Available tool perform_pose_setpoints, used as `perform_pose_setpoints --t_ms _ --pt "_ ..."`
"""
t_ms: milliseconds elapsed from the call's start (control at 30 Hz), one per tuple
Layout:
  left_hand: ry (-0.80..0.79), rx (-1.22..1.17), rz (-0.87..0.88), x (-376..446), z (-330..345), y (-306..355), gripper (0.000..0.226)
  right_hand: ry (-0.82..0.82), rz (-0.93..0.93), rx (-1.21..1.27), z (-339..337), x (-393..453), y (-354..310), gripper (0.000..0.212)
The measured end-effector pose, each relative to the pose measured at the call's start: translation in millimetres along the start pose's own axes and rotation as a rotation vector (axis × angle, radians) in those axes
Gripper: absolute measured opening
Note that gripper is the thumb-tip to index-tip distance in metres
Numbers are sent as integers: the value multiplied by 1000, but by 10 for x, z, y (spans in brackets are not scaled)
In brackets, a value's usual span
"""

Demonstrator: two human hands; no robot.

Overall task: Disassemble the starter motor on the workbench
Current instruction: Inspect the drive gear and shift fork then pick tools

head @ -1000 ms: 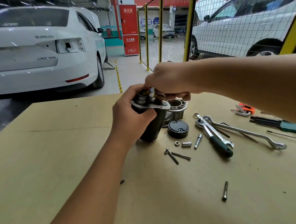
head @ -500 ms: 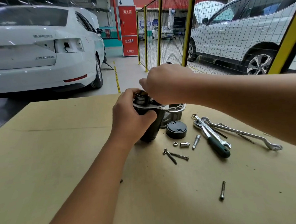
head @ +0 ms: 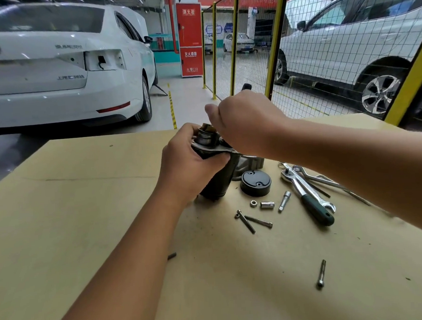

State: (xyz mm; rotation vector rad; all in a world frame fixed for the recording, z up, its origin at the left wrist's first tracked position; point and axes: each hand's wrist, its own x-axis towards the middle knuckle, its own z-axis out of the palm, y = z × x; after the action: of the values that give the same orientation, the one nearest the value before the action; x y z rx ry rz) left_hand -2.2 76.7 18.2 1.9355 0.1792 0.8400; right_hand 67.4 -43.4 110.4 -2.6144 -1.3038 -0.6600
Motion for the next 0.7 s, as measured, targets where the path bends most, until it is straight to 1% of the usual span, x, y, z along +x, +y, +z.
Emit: perform_pose_setpoints --t_ms 100,167,233,300,333,467,533,633,700 --pt "-33 -31 0 13 -30 -10 44 31 -64 -10 9 -13 2 49" --pt "-40 -44 12 20 -38 -21 47 52 -95 -24 23 -29 20 56" --pt "-30 -48 23 4 -34 -34 56 62 -109 4 46 -63 37 58" --pt "-22 -53 62 -16 -36 -39 69 73 -82 16 52 -91 31 55" --pt "-20 -50 88 -23 -35 -40 71 82 -64 11 67 -101 23 55" --pt "15 -49 194 -29 -10 -55 54 142 0 36 183 -162 -41 45" --pt "16 -75 197 -22 -4 -84 52 184 75 156 245 -187 -73 47" --pt "19 -99 200 -17 -2 -104 52 272 202 510 352 -220 -135 45" --pt "21 -113 200 -18 -1 -102 52 328 271 657 402 -238 -167 44"
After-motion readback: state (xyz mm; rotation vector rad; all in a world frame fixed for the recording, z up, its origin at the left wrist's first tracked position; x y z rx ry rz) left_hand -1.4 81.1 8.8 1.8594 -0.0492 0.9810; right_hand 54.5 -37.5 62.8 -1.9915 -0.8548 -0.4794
